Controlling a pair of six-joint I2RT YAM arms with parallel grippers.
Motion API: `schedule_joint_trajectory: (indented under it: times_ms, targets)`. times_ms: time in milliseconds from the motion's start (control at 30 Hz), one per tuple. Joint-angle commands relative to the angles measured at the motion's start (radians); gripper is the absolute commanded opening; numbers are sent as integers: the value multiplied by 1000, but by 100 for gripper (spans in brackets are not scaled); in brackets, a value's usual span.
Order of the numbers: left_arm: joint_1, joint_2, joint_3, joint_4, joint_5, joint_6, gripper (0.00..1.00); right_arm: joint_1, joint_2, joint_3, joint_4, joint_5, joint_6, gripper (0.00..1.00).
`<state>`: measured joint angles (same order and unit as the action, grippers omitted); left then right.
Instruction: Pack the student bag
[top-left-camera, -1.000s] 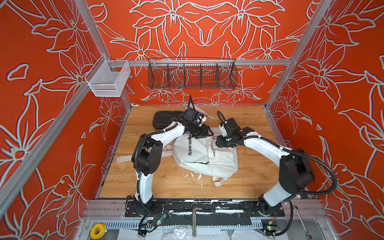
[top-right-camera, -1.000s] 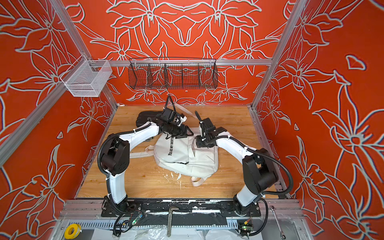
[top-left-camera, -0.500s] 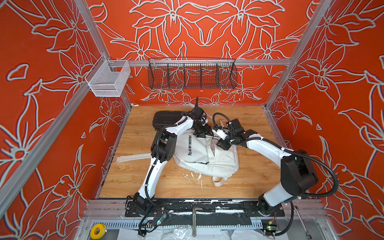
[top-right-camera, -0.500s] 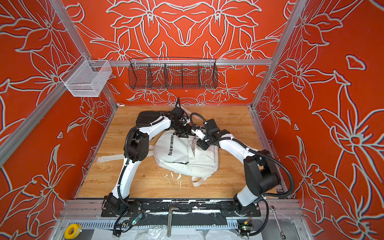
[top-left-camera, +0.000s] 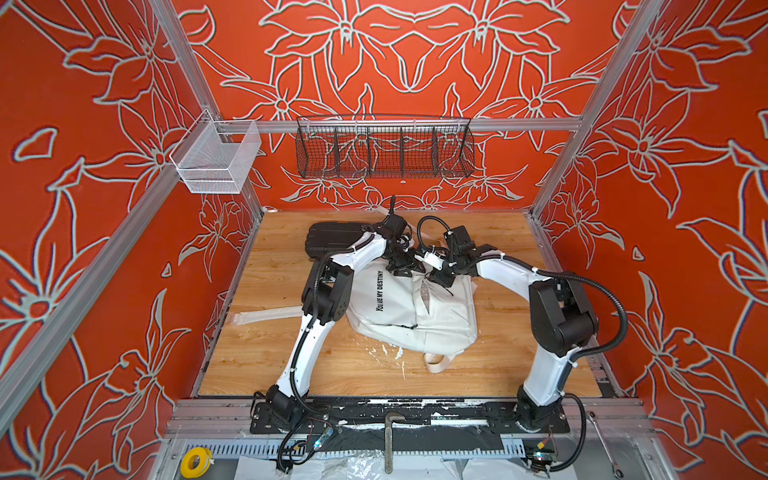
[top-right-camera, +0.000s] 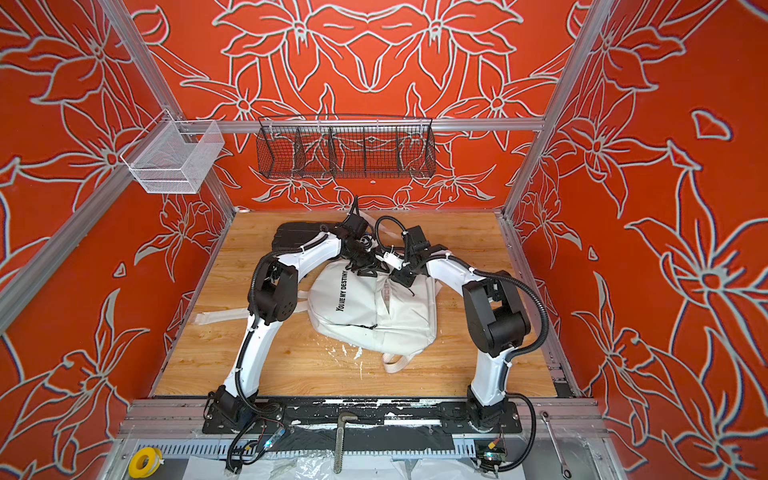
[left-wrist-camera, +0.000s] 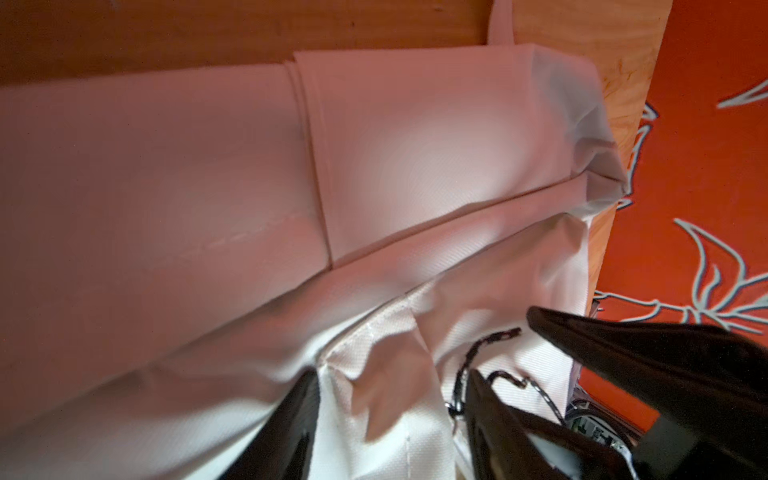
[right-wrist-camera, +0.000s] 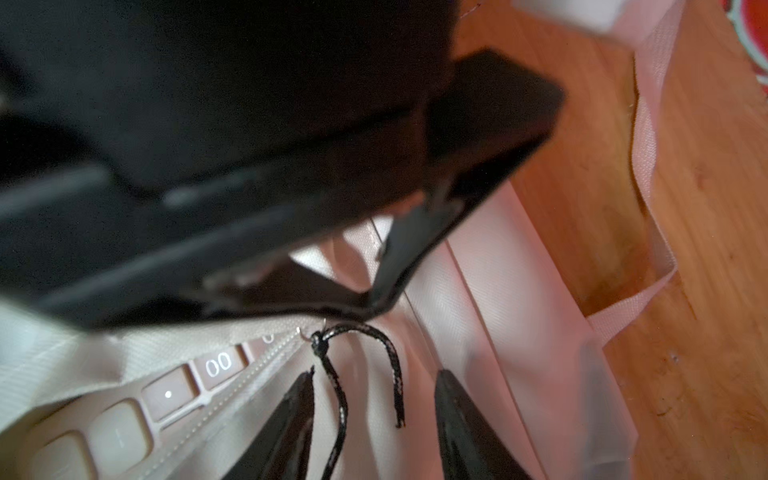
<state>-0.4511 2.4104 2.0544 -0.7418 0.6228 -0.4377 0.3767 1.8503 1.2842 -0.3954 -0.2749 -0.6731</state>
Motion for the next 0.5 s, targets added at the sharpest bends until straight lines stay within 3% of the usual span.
schedule_joint_trajectory:
  times_ms: [0,200,267,400,467]
  targets:
    - [6,36,-16,-2,12,-37,50,-2,25,40,-104,-70,-109,47]
    - [6,51,-33,6,-16,-58,50,-2,24,14,-155,-88,-157,30]
    - [6,57,-37,19,-9,-66,46,-1,27,10,-153,-78,-164,24]
    - [6,73,-42,43,13,-85,37,0,22,20,-155,-61,-146,3]
    - [6,78,-45,53,20,-92,36,2,4,23,-152,-63,-136,0]
